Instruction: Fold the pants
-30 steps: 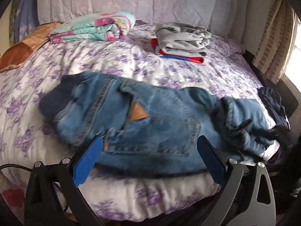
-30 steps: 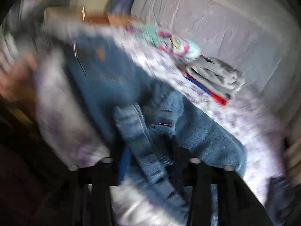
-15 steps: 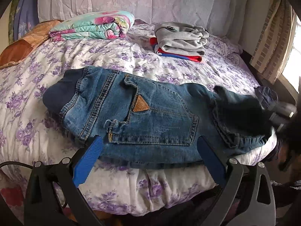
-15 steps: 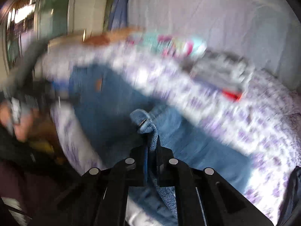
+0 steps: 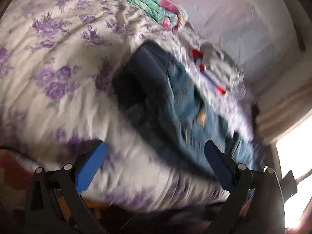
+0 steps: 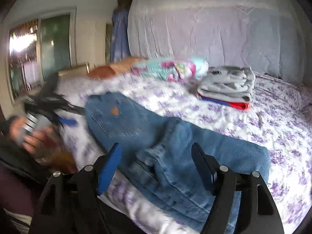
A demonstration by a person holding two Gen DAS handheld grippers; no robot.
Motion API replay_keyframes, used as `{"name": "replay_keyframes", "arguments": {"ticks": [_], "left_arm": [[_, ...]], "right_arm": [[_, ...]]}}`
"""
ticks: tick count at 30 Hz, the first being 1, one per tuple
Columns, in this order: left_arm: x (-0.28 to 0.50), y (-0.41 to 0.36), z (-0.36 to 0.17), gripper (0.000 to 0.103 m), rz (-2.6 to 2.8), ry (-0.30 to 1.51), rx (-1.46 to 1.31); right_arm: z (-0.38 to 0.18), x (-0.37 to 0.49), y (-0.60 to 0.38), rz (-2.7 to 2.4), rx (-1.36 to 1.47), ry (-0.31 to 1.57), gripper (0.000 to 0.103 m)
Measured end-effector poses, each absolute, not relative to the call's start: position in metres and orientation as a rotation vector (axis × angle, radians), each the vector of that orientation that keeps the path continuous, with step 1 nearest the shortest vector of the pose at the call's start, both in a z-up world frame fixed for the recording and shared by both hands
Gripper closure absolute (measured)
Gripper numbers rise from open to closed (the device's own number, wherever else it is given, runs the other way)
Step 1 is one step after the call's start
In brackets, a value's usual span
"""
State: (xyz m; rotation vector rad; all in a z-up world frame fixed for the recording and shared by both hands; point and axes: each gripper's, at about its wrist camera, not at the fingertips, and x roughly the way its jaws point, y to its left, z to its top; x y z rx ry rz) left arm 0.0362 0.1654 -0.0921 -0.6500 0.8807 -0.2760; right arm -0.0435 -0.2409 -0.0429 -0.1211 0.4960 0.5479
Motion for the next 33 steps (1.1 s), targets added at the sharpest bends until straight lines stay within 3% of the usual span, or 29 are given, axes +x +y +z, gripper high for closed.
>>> {"name": "replay_keyframes", "arguments": {"ticks": [8,10,11,12,17,23,26,28,31,32,33], "left_arm": [[0.077,0.153,-0.098,0.007,-0.290,0.855,-0.783],[0.077,0.155,-0.096,0.034,-0.274,0.816,-0.808],[0.076,0.158,-0.096,0.064,-0.275,0.803,-0.824],[0.074,0.160,-0.093,0.072,-0.287,0.786,-0.832],[0.051,0.106,-0.031,0.074,-0.261,0.648,-0.504],[0.003,-0.042,0.051,0.075,-0.487,0.509,-0.027],[-0.020,-0.138,0.039,0.074,-0.659,0.560,0.203],[-0.019,-0.203,-0.005,0.073,-0.743,0.673,0.370],[-0.026,-0.248,-0.065,0.066,-0.758,0.698,0.557],[-0.032,-0.247,-0.063,0.058,-0.763,0.670,0.561],[-0.031,-0.240,-0.054,0.035,-0.827,0.706,0.505]], "right_arm": [[-0.051,-0.050,-0.253,0.489,-0.096,0.508,0.028],[-0.050,-0.052,-0.265,0.466,-0.077,0.502,0.029],[-0.049,-0.053,-0.271,0.449,-0.070,0.500,0.029],[-0.048,-0.055,-0.280,0.429,-0.062,0.495,0.030],[-0.037,-0.067,-0.352,0.267,0.039,0.452,0.030],[-0.025,-0.089,-0.424,0.096,0.148,0.384,0.030],[-0.030,-0.094,-0.445,0.032,0.178,0.389,0.030],[-0.041,-0.092,-0.459,0.009,0.228,0.424,0.030],[-0.050,-0.092,-0.465,0.012,0.272,0.468,0.030],[-0.049,-0.094,-0.463,0.029,0.268,0.466,0.030],[-0.047,-0.096,-0.460,0.041,0.255,0.457,0.030]]}}
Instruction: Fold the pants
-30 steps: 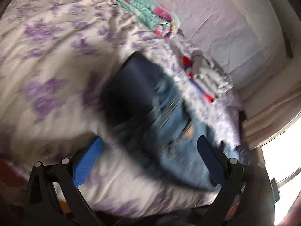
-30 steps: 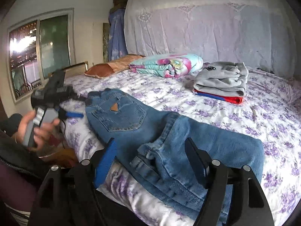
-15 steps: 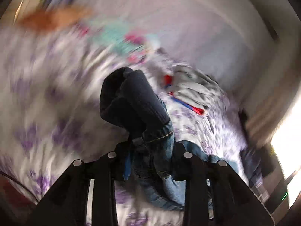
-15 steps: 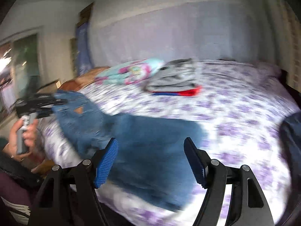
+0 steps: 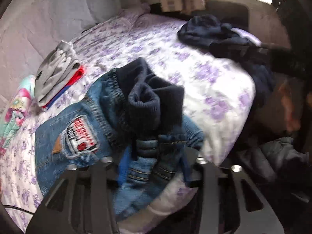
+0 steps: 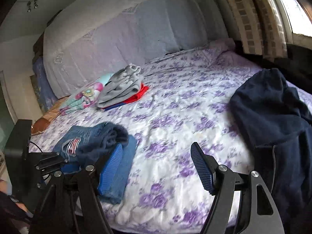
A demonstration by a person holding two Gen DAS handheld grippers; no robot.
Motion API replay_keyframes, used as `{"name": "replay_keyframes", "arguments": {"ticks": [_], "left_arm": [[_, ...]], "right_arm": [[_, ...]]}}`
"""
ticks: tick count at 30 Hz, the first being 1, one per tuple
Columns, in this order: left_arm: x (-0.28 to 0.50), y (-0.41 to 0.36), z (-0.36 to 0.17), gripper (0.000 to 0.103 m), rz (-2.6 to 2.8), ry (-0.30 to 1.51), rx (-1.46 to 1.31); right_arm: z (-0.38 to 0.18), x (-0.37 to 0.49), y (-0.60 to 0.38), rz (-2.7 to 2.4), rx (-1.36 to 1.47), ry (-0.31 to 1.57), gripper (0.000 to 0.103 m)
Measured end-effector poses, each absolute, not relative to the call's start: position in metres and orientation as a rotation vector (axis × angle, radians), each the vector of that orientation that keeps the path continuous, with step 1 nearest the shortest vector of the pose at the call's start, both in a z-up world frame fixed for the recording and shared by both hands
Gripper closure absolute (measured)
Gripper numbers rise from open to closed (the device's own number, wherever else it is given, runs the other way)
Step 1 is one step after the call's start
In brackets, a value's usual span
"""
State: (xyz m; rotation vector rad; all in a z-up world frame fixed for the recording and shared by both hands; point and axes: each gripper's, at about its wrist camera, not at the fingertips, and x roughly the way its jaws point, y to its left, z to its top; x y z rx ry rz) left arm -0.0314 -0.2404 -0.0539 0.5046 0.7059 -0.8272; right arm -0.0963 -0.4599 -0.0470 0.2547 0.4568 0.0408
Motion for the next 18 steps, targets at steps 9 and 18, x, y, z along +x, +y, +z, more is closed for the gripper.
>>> {"name": "replay_keyframes", "arguments": {"ticks": [9,18], "left_arm": [[-0.034,-0.156,0.010,0.004,-0.983,0.744,0.136],[-0.001,-0.127,-0.033,0.009,-1.043,0.928,-0.072]], "right_arm": [[0.006,-0.080,-0.413,0.499,0.354,0.339,0.030],[-0.056,-0.024,-0.400,0.369,0.330,0.748,0.031]]}}
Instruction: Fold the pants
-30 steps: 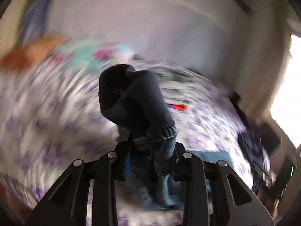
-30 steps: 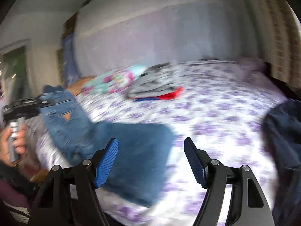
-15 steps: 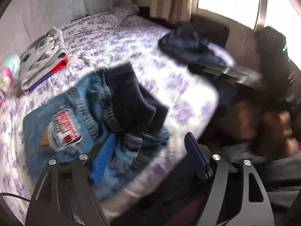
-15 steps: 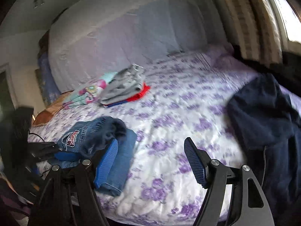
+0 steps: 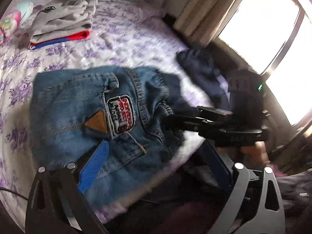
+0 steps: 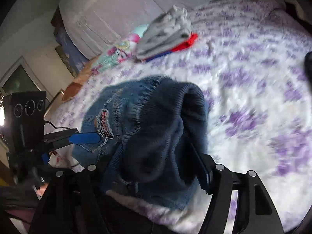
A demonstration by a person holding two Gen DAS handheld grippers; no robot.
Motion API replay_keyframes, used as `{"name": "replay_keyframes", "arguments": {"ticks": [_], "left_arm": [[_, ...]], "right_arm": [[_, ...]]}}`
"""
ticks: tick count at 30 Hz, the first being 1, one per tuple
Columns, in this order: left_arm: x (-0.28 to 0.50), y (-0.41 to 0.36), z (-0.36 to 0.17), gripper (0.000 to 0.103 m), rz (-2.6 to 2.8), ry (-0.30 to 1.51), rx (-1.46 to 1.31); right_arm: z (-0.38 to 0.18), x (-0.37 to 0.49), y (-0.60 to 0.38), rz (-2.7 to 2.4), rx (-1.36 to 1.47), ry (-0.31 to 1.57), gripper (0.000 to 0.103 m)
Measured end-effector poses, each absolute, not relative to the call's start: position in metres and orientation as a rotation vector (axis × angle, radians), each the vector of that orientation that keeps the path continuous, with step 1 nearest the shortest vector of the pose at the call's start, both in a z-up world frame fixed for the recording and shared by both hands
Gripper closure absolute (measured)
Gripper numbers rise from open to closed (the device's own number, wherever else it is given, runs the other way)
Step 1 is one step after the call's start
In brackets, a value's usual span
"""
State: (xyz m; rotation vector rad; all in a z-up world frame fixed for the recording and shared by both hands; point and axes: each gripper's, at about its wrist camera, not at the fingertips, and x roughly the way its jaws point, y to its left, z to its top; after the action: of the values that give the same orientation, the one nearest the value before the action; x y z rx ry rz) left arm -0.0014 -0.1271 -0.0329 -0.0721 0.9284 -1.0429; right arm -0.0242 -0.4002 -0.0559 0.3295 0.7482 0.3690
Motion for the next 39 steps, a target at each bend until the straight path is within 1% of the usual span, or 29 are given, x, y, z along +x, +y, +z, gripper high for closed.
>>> {"name": "replay_keyframes", "arguments": {"ticks": [1,2,3,4,5,8,9,11,13,15,16,17,18,19,20,21,25,28,32,34,35,36,37,38,39], "left_arm": [[-0.005,-0.118,-0.021,0.009,-1.044,0.904,-0.081],[-0.010,-0.109,-0.009,0.006,-1.025,0.865,-0.078],[-0.013,-0.088,0.000,0.005,-0.969,0.811,-0.073],[-0.010,-0.079,0.002,0.005,-0.940,0.803,-0.077],[-0.003,-0.068,-0.003,0.005,-0.912,0.813,-0.093],[0.036,-0.045,-0.044,0.005,-0.825,0.940,-0.217],[0.048,-0.044,-0.061,0.005,-0.826,0.984,-0.255],[0.062,-0.057,-0.082,0.005,-0.855,1.048,-0.290],[0.063,-0.086,-0.093,0.005,-0.910,1.066,-0.255],[0.062,-0.106,-0.093,0.004,-0.918,1.053,-0.231],[0.062,-0.112,-0.090,0.004,-0.901,1.053,-0.221],[0.063,-0.114,-0.090,0.004,-0.889,1.060,-0.228],[0.065,-0.112,-0.088,0.008,-0.886,1.067,-0.248],[0.065,-0.109,-0.086,0.013,-0.879,1.061,-0.263],[0.062,-0.106,-0.083,0.020,-0.877,1.053,-0.262],[0.059,-0.103,-0.078,0.023,-0.879,1.045,-0.265],[0.043,-0.097,-0.052,0.022,-0.831,0.998,-0.248],[0.038,-0.091,-0.031,0.018,-0.818,0.951,-0.233],[0.069,-0.100,-0.045,0.017,-0.801,0.985,-0.249],[0.098,-0.106,-0.038,0.018,-0.795,1.011,-0.279],[0.111,-0.110,-0.027,0.018,-0.794,1.001,-0.283],[0.128,-0.114,-0.005,0.018,-0.790,0.958,-0.263],[0.143,-0.117,0.018,0.018,-0.783,0.910,-0.245],[0.168,-0.119,0.052,0.016,-0.774,0.840,-0.240],[0.183,-0.120,0.072,0.015,-0.770,0.798,-0.235]], "right_arm": [[-0.043,-0.035,-0.407,0.339,0.307,0.702,0.021],[-0.035,-0.043,-0.415,0.308,0.302,0.666,0.014],[-0.032,-0.046,-0.423,0.291,0.315,0.645,0.003],[-0.034,-0.046,-0.435,0.284,0.358,0.641,0.003],[-0.043,-0.038,-0.444,0.303,0.410,0.684,0.003],[-0.081,-0.010,-0.447,0.387,0.547,0.843,0.003],[-0.093,-0.005,-0.445,0.417,0.566,0.866,0.003],[-0.108,0.010,-0.435,0.497,0.615,0.872,0.003],[-0.111,0.023,-0.423,0.597,0.648,0.881,0.003],[-0.113,0.036,-0.400,0.582,0.540,0.956,0.003],[-0.111,0.037,-0.395,0.584,0.504,0.958,0.003],[-0.108,0.038,-0.388,0.576,0.463,0.963,0.004],[-0.105,0.036,-0.385,0.554,0.431,0.956,0.015],[-0.098,0.031,-0.383,0.540,0.395,0.930,0.023],[-0.091,0.025,-0.381,0.527,0.365,0.902,0.026],[-0.082,0.016,-0.377,0.521,0.337,0.867,0.030],[-0.052,-0.001,-0.364,0.537,0.273,0.771,0.031],[-0.044,0.001,-0.369,0.577,0.298,0.760,0.031],[-0.046,0.030,-0.367,0.561,0.286,0.773,0.031],[-0.030,0.055,-0.369,0.559,0.269,0.773,0.032],[-0.014,0.066,-0.368,0.551,0.232,0.748,0.032],[0.014,0.085,-0.366,0.539,0.170,0.699,0.032],[0.028,0.096,-0.364,0.532,0.142,0.667,0.032],[0.057,0.115,-0.362,0.518,0.100,0.607,0.032],[0.081,0.134,-0.361,0.504,0.069,0.566,0.031]]}}
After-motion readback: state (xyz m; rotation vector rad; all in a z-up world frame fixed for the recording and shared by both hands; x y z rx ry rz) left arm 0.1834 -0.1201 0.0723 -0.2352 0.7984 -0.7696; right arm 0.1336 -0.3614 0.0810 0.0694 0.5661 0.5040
